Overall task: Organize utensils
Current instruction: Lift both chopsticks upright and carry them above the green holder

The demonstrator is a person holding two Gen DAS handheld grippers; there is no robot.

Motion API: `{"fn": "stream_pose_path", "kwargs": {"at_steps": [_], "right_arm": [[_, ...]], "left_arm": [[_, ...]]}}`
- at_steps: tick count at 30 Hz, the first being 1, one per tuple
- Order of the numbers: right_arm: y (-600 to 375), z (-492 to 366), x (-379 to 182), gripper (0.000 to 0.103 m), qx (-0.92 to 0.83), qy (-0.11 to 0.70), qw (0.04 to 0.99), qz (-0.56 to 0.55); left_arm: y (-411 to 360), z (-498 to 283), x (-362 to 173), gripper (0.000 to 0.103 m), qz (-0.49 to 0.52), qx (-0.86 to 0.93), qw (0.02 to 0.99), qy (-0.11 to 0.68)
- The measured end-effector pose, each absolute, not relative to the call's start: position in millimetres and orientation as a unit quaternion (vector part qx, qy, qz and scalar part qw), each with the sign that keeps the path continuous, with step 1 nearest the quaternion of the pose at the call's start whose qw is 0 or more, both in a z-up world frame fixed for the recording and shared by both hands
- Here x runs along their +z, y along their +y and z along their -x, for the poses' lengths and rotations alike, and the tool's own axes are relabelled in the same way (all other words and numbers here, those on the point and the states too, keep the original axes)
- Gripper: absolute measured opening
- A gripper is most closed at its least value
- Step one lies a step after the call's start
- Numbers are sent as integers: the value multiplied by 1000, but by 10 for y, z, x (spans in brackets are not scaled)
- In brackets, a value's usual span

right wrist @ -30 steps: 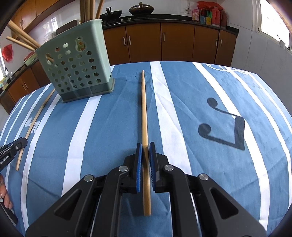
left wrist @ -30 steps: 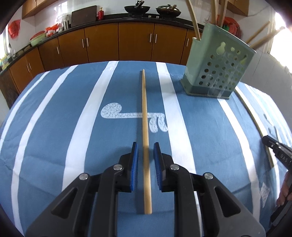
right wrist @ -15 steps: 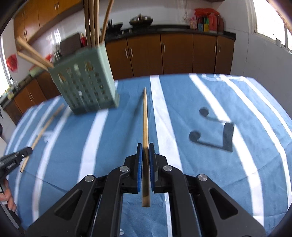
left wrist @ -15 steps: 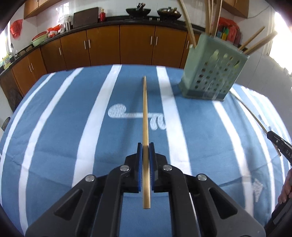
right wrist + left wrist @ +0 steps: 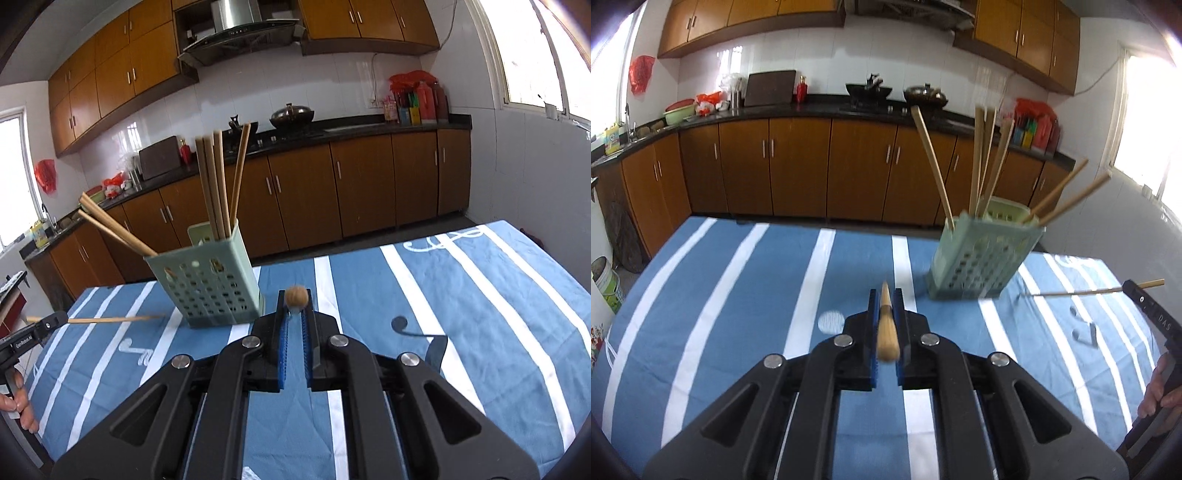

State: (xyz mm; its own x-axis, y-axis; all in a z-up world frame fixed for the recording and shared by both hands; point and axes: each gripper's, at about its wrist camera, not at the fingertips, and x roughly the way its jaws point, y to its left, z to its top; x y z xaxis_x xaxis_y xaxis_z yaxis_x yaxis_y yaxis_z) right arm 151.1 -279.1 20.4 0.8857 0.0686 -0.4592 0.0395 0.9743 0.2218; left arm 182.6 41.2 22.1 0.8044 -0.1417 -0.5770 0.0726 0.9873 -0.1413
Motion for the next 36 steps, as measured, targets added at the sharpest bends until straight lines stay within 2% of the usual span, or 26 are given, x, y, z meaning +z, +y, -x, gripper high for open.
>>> {"fn": "stream_pose_path", "kwargs": {"at_steps": [19,36], "right_arm": [[-2788,-1547,435,8,12,213,970,-120],[-2739,-1441,1167,7,85,142,975,-149]], "left_arm": [[421,-1902,513,8,69,-71,954,282],[120,-1703,1178,8,65,-150,961,223]]}}
